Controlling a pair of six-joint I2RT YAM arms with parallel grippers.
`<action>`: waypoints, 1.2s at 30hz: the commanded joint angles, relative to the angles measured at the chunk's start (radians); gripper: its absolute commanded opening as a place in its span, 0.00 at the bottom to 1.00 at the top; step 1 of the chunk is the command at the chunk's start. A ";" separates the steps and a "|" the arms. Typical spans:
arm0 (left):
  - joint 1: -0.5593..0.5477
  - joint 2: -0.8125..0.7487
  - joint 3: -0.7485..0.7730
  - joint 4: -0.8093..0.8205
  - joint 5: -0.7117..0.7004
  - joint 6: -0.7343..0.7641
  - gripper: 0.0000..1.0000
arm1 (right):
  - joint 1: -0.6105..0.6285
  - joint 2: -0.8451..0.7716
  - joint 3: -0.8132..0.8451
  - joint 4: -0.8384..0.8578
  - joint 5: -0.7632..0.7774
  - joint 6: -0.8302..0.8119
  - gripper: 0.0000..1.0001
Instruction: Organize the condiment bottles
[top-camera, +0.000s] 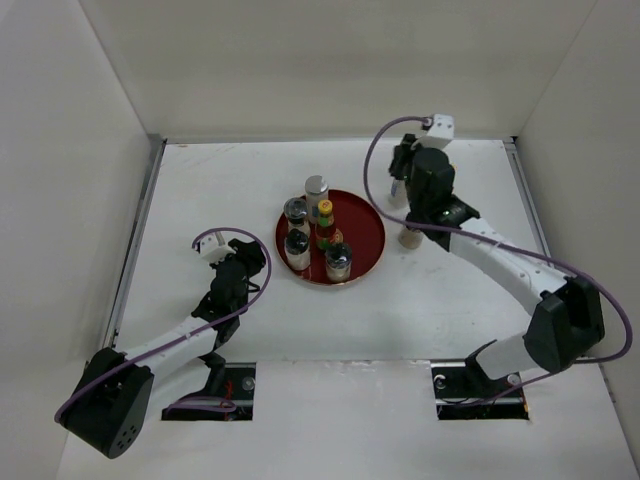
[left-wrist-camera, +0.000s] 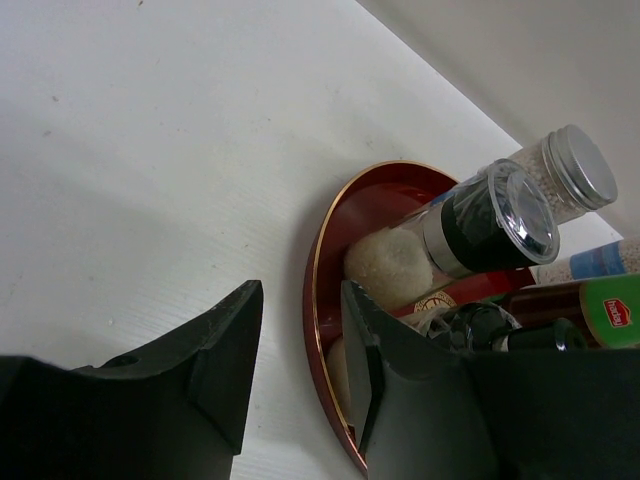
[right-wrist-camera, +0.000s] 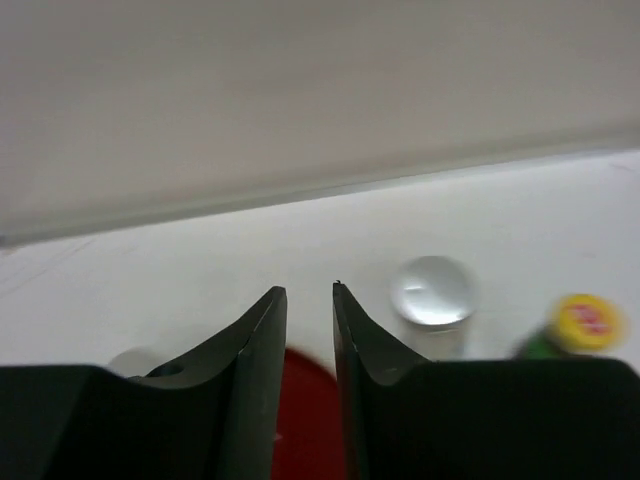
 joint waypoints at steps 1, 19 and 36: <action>0.001 -0.022 0.011 0.055 0.007 -0.009 0.36 | -0.113 0.017 0.024 -0.134 0.144 -0.001 0.33; 0.007 -0.002 0.017 0.055 0.015 -0.011 0.36 | -0.297 0.212 0.088 -0.192 0.162 0.013 0.61; 0.007 0.006 0.018 0.055 0.016 -0.014 0.36 | -0.303 0.019 0.104 -0.070 0.185 -0.023 0.25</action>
